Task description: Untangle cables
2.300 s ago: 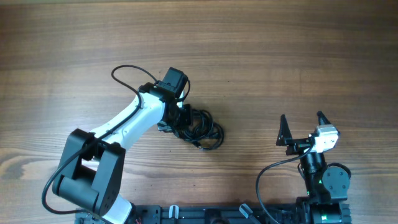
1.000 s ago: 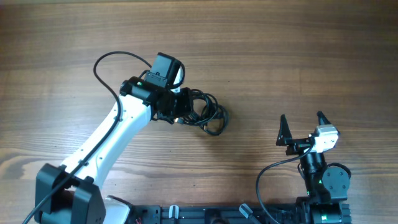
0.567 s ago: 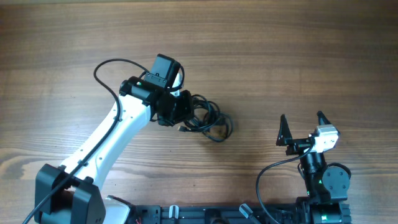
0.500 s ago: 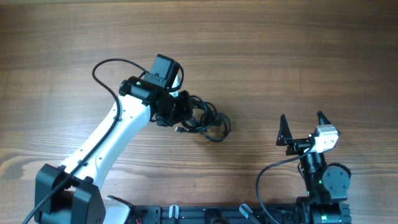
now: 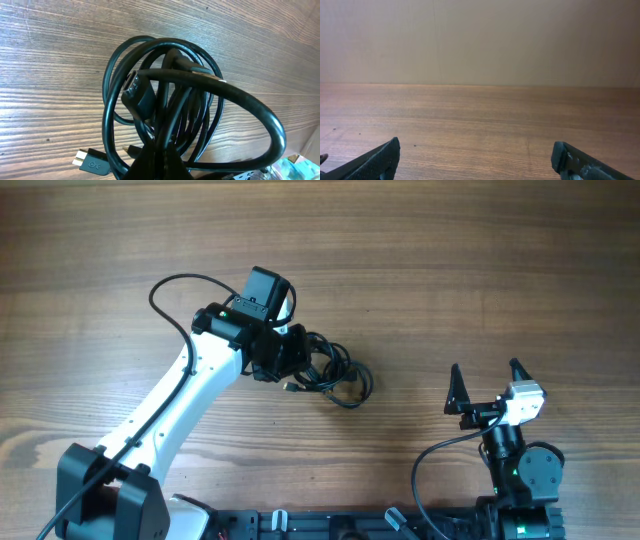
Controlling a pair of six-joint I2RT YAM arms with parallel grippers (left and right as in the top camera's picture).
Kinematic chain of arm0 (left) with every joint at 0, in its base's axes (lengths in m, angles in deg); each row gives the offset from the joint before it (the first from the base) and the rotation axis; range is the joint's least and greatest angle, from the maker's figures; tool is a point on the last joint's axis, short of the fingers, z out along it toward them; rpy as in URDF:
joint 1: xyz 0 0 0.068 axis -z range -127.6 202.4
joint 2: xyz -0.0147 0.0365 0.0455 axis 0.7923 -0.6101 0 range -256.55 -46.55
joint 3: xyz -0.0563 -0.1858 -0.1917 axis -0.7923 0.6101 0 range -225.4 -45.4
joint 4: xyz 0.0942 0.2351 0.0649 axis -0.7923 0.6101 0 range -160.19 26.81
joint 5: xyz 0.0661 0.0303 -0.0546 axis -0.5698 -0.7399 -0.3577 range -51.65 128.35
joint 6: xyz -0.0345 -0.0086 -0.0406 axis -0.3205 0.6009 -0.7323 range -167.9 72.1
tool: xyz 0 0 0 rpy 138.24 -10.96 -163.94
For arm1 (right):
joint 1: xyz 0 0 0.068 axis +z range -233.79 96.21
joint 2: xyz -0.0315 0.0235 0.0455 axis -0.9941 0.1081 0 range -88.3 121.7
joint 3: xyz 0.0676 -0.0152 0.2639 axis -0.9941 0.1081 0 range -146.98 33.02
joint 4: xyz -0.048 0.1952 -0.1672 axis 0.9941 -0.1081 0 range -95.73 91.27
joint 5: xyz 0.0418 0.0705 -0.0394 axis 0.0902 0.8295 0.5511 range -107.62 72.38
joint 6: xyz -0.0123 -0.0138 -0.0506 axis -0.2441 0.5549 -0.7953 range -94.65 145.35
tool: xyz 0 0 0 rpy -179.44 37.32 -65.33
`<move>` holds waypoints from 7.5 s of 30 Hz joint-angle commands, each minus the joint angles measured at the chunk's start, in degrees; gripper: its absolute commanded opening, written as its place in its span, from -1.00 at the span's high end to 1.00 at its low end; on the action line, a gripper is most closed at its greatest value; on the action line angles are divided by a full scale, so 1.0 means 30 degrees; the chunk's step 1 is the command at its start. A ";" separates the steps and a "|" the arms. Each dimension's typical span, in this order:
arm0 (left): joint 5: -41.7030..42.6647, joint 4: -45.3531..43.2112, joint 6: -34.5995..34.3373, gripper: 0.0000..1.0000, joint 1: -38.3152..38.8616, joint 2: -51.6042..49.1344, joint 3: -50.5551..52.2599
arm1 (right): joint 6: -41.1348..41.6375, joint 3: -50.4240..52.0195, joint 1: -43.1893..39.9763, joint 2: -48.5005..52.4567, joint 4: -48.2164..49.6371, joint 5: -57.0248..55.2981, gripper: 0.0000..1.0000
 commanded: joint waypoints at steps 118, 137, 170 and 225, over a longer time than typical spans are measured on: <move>0.5238 -0.4240 -0.2025 0.92 -0.0051 0.4539 -0.3497 | 1.1052 -1.4863 0.4087 2.5398 -0.9326 0.8240 -0.97; 0.4379 -0.6302 -0.3912 0.92 -0.0044 0.6295 -0.3512 | 1.2116 -1.4855 0.4102 2.6826 -0.4255 1.4273 -0.98; 0.8575 -1.9496 -1.3770 0.92 -0.3053 0.6455 -0.3519 | 1.3019 -1.4841 0.4124 2.6833 -1.0229 0.3628 -0.69; 1.3384 -1.6793 -1.3814 0.92 -0.0102 0.6382 -0.3519 | 1.3588 -1.4841 0.4124 2.6833 -0.6258 0.9865 -0.82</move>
